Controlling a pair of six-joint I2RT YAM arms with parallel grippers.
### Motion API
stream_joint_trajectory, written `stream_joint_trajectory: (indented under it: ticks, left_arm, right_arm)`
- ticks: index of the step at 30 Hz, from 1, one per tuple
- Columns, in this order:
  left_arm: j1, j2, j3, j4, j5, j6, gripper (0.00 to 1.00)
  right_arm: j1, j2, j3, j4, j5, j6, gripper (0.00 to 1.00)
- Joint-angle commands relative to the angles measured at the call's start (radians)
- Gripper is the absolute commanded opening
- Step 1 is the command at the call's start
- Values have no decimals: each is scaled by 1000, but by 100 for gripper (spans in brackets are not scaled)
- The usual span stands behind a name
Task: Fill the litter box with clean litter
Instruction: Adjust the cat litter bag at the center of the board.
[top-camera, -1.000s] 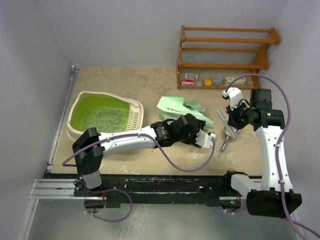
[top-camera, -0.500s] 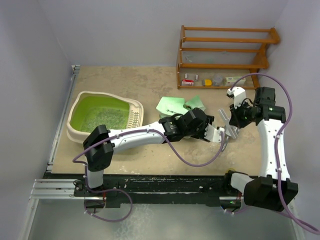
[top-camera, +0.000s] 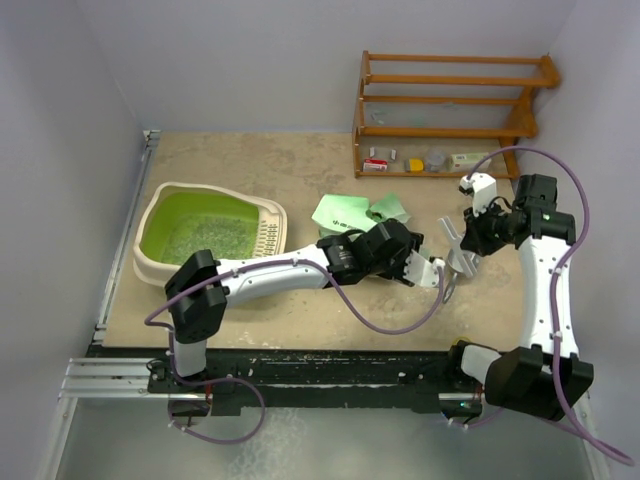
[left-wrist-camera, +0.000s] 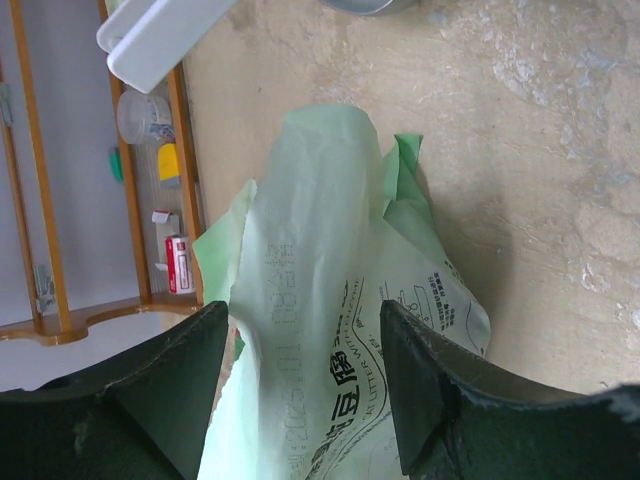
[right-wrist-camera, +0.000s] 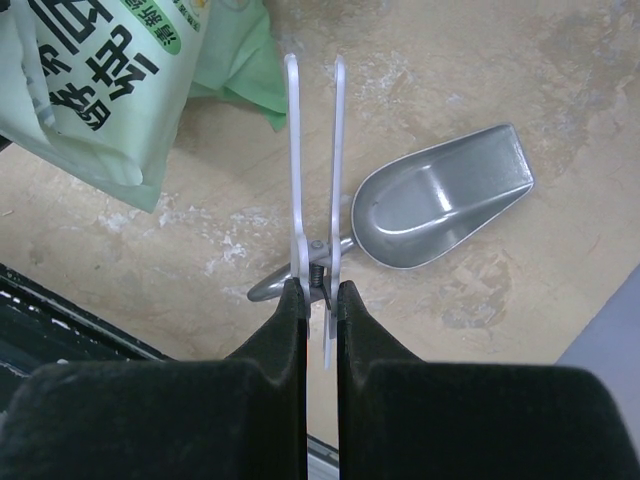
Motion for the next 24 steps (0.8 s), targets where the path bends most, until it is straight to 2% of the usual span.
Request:
stream_joint_trajectory:
  ticks: [1, 5, 6, 7, 8, 9, 16, 22, 23, 24]
  left_arm:
    - [7, -16, -15, 12, -39, 34, 59]
    - [14, 2, -13, 15, -43, 38, 56]
    - [18, 9, -2, 2, -30, 43, 51]
    - [25, 17, 17, -29, -9, 44, 32]
    - [37, 33, 51, -73, 25, 37, 7]
    - [49, 45, 82, -111, 52, 21, 4]
    - [110, 96, 238, -152, 102, -36, 3]
    - [123, 73, 244, -97, 136, -91, 4]
    - [124, 71, 247, -95, 155, -99, 8]
    - [123, 74, 255, -101, 175, -107, 18]
  right_arm:
    - [-11, -29, 33, -5, -38, -22, 0]
    - [-14, -38, 25, -4, -42, -22, 0]
    - [-16, -39, 24, -4, -43, -23, 0]
    - [-17, -40, 23, -5, -44, -21, 0]
    - [-18, -42, 22, -5, -45, -20, 0]
    - [-19, -43, 22, -5, -44, -20, 0]
    - [-22, -43, 20, -5, -42, -19, 0]
    - [-23, -39, 22, 0, -37, -8, 0]
    - [-24, -38, 23, 1, -37, -6, 0]
    - [-25, -37, 26, -1, -39, -2, 0]
